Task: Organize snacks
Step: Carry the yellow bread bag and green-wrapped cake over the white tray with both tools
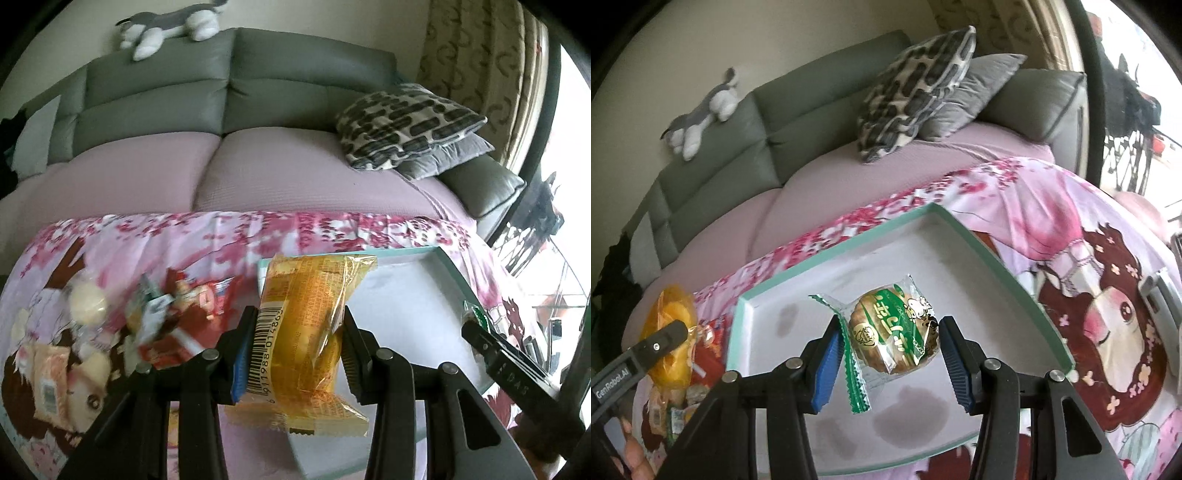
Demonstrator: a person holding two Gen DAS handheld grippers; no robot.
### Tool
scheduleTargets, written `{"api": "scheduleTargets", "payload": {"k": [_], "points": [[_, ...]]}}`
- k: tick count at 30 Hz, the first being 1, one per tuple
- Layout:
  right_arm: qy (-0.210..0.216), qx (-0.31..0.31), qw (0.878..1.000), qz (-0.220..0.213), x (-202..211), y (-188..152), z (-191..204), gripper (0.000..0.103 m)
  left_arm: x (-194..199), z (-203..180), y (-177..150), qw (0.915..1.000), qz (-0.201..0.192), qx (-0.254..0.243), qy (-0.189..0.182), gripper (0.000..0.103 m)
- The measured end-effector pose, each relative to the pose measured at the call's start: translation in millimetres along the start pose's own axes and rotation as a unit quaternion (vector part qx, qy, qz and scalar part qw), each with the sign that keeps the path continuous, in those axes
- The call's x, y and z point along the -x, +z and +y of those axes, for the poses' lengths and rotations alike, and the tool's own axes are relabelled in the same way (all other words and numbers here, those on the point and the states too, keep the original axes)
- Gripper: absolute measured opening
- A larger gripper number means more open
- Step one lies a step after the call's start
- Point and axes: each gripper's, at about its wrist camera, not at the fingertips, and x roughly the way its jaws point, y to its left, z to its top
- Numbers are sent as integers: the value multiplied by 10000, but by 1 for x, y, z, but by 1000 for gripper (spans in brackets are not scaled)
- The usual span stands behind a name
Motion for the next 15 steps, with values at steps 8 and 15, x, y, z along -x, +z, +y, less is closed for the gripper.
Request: {"api": "scheduleTargets", "payload": {"k": [8,15], "points": [[-139,-293,9995,8,-1,3,-19,55,-32,-28,5,9995,244,-175,-43,44],[-205,-376,9990,96,-6,2,-26,55,-47,-43,3,9990,368,-236,42,44]]}}
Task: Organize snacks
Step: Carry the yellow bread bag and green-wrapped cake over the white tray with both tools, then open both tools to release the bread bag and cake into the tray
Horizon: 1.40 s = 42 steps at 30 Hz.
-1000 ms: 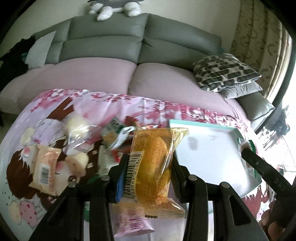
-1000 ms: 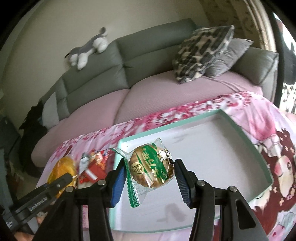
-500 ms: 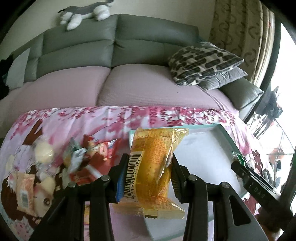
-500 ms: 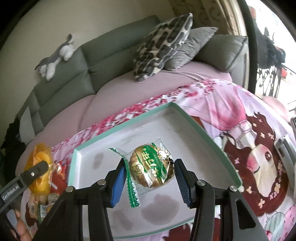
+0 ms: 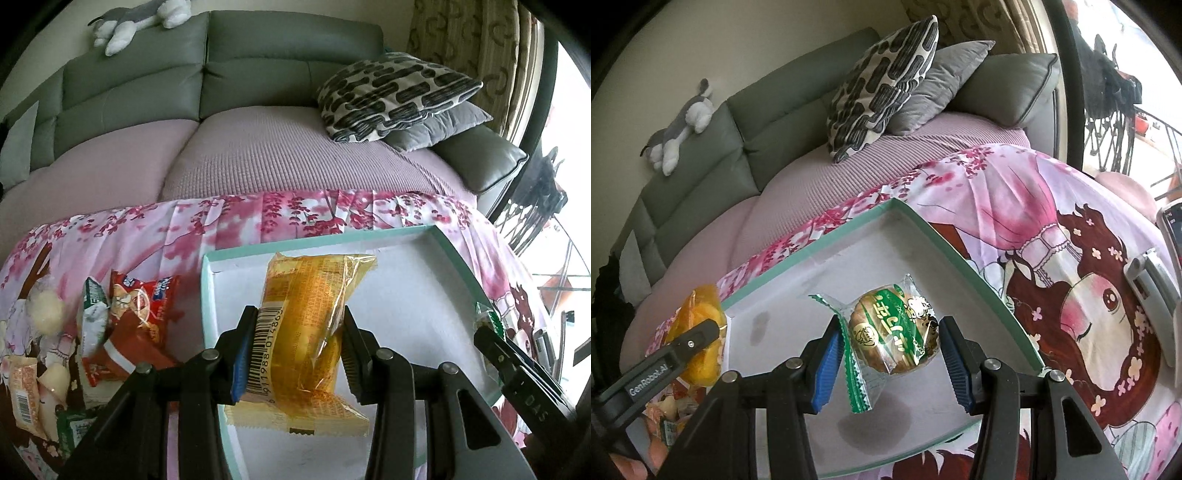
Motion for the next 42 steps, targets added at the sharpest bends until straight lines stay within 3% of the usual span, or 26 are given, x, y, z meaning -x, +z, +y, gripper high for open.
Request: {"api": "scheduleTargets", "payload": {"k": [6,9,16,18,20,21,24,30,32,35,42], "points": [[53,-51,9999,79,-4,-1,-2,55,-3,-8,-1,9999,32,-71,122,45],[42,-85,9999,137,-6,-1,-4,56,1,-8,-1,9998,8,-88,189,59],[-11,-27,9997,247,-9,-2,-3,57,12,3,-5,9984,16,63,557,62],[-86,6,9996,260,-9,-2,-2,63,15,12,-10,9973,51,180,709,63],[-160,87,9996,229,-7,0,0,75,17,22,-14,9959,70,283,860,72],[-164,121,9996,204,-6,0,1,75,18,26,-15,9951,70,333,927,80],[-85,143,9997,181,-4,1,3,77,24,39,-18,9925,-17,500,1113,81],[-202,460,9986,192,-4,-2,13,103,35,59,-21,9881,-166,934,1214,87],[-202,550,9981,173,-4,-2,14,103,35,63,-23,9860,-183,1041,1289,87],[-222,672,9973,199,-5,-4,16,103,32,69,-27,9828,-170,1207,1386,101],[-245,811,9963,124,-4,-4,18,103,28,80,-35,9778,-222,1515,1432,102]]}}
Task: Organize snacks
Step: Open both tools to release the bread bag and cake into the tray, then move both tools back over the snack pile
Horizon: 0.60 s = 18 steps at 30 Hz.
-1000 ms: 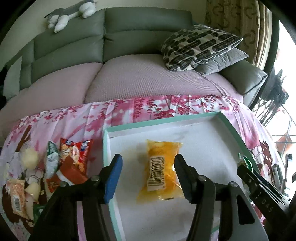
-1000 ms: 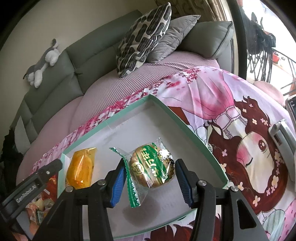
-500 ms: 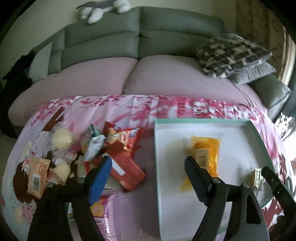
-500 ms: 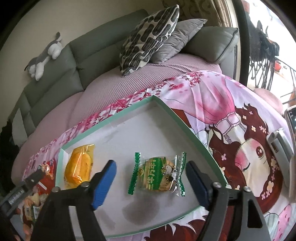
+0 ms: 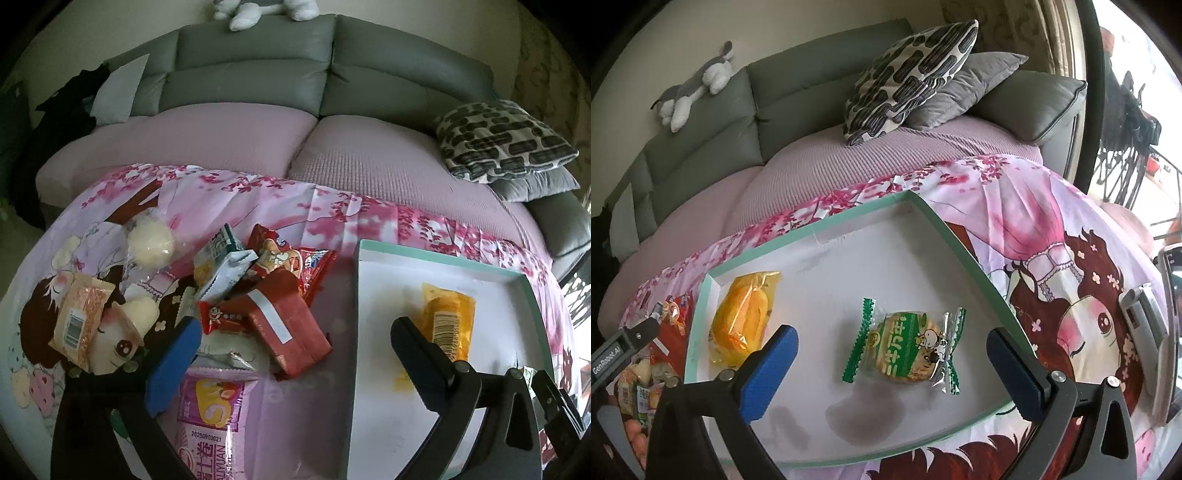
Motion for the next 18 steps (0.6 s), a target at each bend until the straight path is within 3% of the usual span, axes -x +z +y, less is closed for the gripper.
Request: {"api": "scheduleTargets", "payload": {"k": [8,18], "points": [[315,80,9992,-225,5,0,4,103,7,0,-4,9995,-274,-163,-24,102],[337,265,9991,32,-4,-5,22,103,19,27,-5,9991,-366,-63,197,102]]}}
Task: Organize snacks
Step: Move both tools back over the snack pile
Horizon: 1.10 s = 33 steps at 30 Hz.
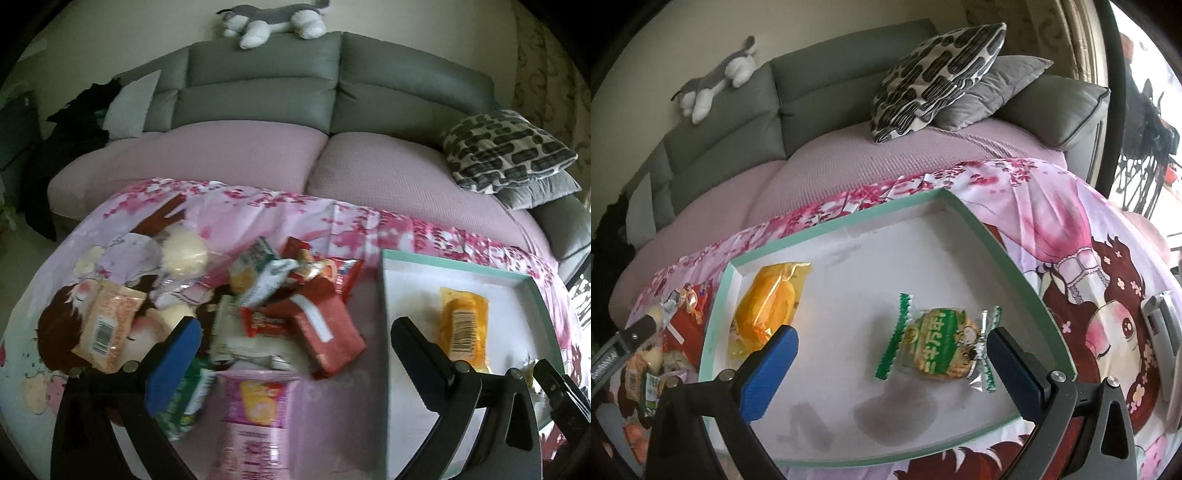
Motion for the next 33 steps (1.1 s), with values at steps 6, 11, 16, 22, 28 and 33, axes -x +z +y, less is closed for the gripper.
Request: {"api": "scheduleTargets", "payload": {"k": [6,11,16,22,28,33], "points": [[44,216,9998,29,-2,0,21,103,9,24,6,9996,-202,146,146,102],[182,340,9992,49,-1,0,40,103,13,43,8,9989,-202,44,429,102],[268,623,9977,57,-2,-4,66,103,17,70,9,9980,-199,214,564,102],[516,774,9956,119,1,-12,95,103,22,102,8,9962,-162,352,774,102],[911,914,9915,168,5,-21,131,103,22,126,4,9967,-28,401,711,102],[1070,1165,9868,356,1,-33,162,103,20,146,-3,9962,170,605,607,102]]}}
